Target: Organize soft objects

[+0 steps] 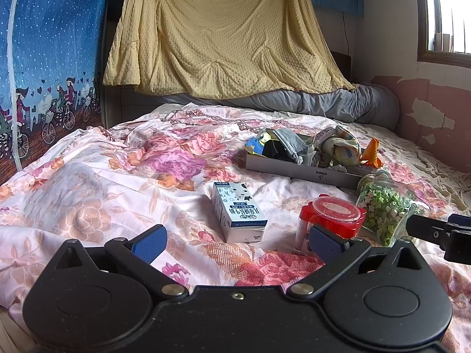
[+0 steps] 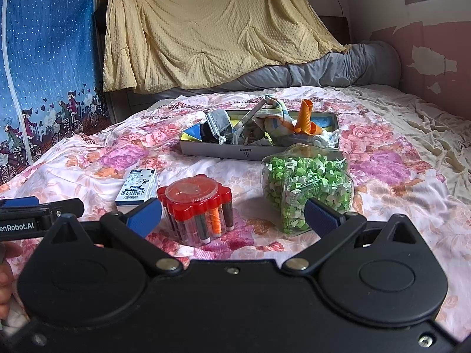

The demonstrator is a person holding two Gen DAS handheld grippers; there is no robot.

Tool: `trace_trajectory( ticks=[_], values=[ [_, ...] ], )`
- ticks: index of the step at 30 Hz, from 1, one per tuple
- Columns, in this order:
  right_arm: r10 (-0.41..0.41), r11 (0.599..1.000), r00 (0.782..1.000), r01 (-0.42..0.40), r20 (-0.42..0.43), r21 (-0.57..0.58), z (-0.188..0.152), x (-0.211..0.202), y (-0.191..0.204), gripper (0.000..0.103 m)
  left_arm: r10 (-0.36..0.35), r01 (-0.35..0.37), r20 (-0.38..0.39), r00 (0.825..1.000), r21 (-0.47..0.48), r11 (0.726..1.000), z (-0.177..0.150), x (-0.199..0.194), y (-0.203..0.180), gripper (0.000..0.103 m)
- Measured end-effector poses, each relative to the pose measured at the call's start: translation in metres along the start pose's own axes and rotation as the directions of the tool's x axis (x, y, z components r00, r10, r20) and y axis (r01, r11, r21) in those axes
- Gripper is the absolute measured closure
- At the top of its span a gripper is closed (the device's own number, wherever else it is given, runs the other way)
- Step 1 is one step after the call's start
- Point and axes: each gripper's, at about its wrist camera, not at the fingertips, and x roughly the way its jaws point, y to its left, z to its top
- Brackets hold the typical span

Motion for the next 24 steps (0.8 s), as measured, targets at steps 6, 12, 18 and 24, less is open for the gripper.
trace_trajectory(
  ticks=[6,12,18,24],
  values=[
    [-0.001,1.0,1.0,0.001,-0.001,0.0,0.0008,0.0006,0.0004,0.0,0.001,-0.001,-0.003,1.0,-0.001,1.0,-0.0033,0.0006,0.0006,0.001],
    [-0.001,1.0,1.0,0.001,-0.001,0.0,0.0009,0.0008,0.0006,0.0,0.001,-0.001,-0.004,1.0,-0.002,1.0,-0.0023,0.001,0.0007,0.001],
    [-0.002,1.0,1.0,0.002,-0.002,0.001,-0.0012,0.0001,0.0003,0.0,0.008,-0.008,-0.021,1.0,-0.034,0.999,-0.005,0.0039,0.0044,0.001],
    [-0.001,1.0,1.0,0.001,-0.003,0.001,-0.0015,-0.0003,0.0005,0.0,0.02,-0.021,-0.029,0.999,-0.054,0.998,-0.0034,0.005,0.0073,0.001]
  ],
)
